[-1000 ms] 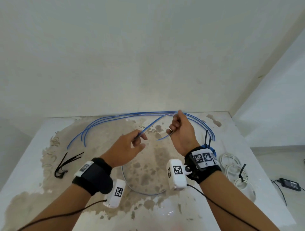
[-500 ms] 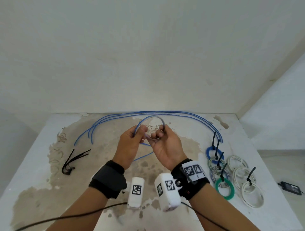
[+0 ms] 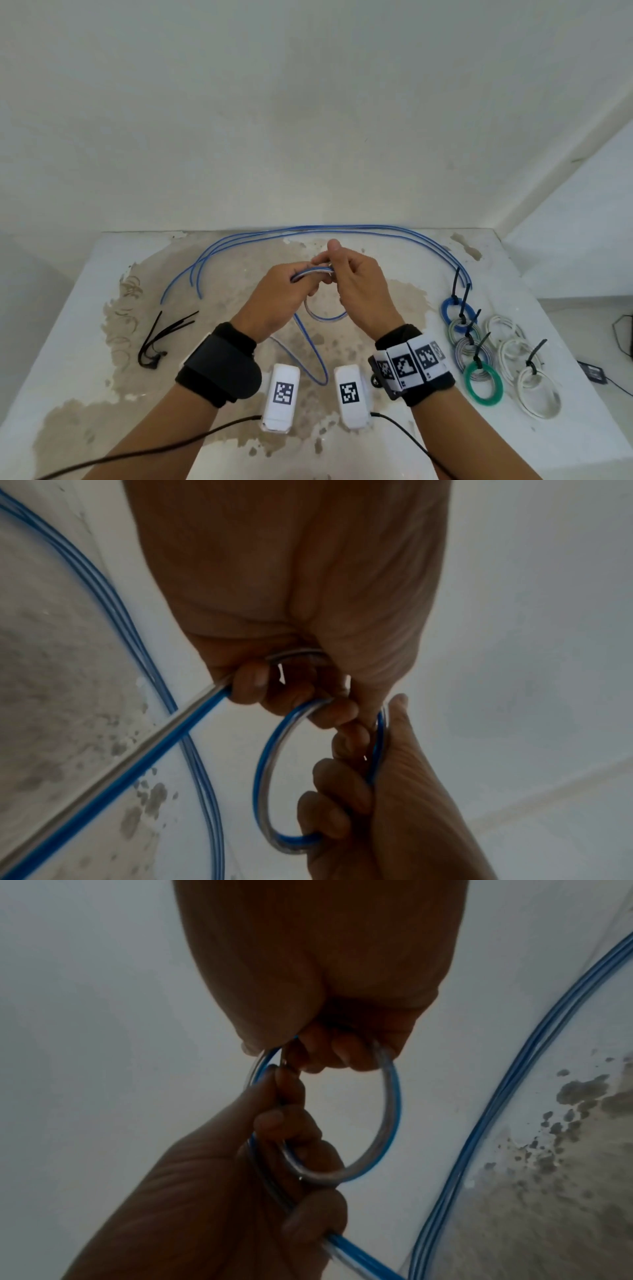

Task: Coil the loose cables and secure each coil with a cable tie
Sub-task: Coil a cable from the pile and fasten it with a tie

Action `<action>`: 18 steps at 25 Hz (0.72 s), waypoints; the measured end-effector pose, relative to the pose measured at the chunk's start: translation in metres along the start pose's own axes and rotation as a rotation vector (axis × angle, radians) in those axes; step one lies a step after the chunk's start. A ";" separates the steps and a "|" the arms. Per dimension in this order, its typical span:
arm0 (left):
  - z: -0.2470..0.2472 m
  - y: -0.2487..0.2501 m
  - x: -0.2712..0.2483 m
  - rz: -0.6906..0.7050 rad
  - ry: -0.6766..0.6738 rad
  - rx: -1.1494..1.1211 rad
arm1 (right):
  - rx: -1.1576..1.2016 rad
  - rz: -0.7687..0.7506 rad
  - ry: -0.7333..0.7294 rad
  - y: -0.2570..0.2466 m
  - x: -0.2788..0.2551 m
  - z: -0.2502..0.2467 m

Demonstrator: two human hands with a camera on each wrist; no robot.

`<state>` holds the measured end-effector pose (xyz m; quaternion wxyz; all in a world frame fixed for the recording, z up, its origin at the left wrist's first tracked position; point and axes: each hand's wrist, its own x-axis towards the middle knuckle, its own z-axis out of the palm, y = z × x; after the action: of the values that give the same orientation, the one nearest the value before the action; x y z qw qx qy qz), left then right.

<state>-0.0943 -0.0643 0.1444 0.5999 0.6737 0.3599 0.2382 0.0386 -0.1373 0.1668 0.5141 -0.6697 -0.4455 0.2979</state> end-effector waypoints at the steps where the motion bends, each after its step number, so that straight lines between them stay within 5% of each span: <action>1: 0.000 0.000 -0.001 -0.002 -0.054 0.009 | -0.059 -0.008 0.042 0.002 -0.001 0.001; 6: 0.002 -0.004 -0.009 -0.084 -0.273 -0.180 | -0.232 0.063 0.169 0.008 0.000 0.001; 12: -0.012 -0.005 -0.009 -0.047 -0.151 -0.067 | 0.044 0.071 -0.145 0.006 -0.006 -0.006; 18: -0.017 -0.011 -0.013 -0.082 -0.124 -0.241 | 0.147 0.082 -0.206 0.007 -0.003 -0.003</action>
<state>-0.1175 -0.0635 0.1381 0.7069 0.5947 0.3182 0.2131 0.0415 -0.1418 0.1604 0.5008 -0.6135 -0.4452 0.4179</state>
